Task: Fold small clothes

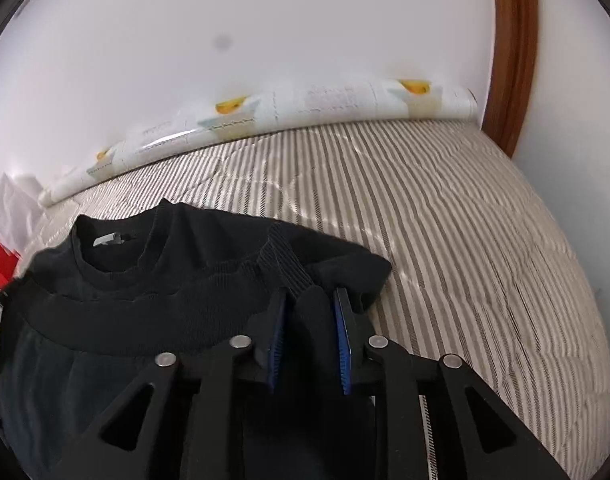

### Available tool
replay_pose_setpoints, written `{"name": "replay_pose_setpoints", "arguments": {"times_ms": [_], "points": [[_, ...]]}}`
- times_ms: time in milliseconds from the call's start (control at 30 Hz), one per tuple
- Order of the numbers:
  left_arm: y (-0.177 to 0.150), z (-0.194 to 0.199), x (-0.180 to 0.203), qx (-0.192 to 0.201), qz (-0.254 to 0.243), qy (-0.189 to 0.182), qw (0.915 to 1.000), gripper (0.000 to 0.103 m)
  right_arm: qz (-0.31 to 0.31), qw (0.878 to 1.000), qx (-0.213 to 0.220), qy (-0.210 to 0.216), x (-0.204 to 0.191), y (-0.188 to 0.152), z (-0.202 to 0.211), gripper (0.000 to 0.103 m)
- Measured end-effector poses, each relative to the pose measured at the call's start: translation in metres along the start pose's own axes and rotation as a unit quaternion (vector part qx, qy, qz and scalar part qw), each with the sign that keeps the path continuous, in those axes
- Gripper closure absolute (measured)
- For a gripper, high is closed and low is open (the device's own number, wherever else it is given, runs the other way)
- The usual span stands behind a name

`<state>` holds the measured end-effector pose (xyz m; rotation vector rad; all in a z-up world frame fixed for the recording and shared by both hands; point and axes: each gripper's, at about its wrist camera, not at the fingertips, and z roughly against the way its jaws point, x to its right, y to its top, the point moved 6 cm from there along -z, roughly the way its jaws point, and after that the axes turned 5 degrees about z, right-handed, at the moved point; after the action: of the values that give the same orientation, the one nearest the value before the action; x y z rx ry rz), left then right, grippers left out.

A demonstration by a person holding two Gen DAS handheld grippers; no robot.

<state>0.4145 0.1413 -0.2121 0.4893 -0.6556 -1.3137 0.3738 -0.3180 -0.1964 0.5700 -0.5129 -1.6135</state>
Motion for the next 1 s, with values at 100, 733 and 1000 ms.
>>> {"name": "replay_pose_setpoints", "arguments": {"times_ms": [100, 733, 1000], "points": [[-0.004, -0.004, -0.001, -0.016, 0.002, -0.001, 0.9999, 0.088, 0.012, 1.000, 0.011, -0.014, 0.004, 0.000, 0.020, 0.066], [-0.002, 0.004, 0.002, 0.017, -0.030, -0.001, 0.9994, 0.093, 0.058, 0.997, 0.037, -0.021, -0.013, 0.032, -0.019, 0.092], [-0.012, 0.001, -0.001, -0.031, -0.020, -0.006, 0.9993, 0.079, 0.072, 0.995, -0.013, -0.068, -0.002, 0.015, -0.031, 0.083]]}}
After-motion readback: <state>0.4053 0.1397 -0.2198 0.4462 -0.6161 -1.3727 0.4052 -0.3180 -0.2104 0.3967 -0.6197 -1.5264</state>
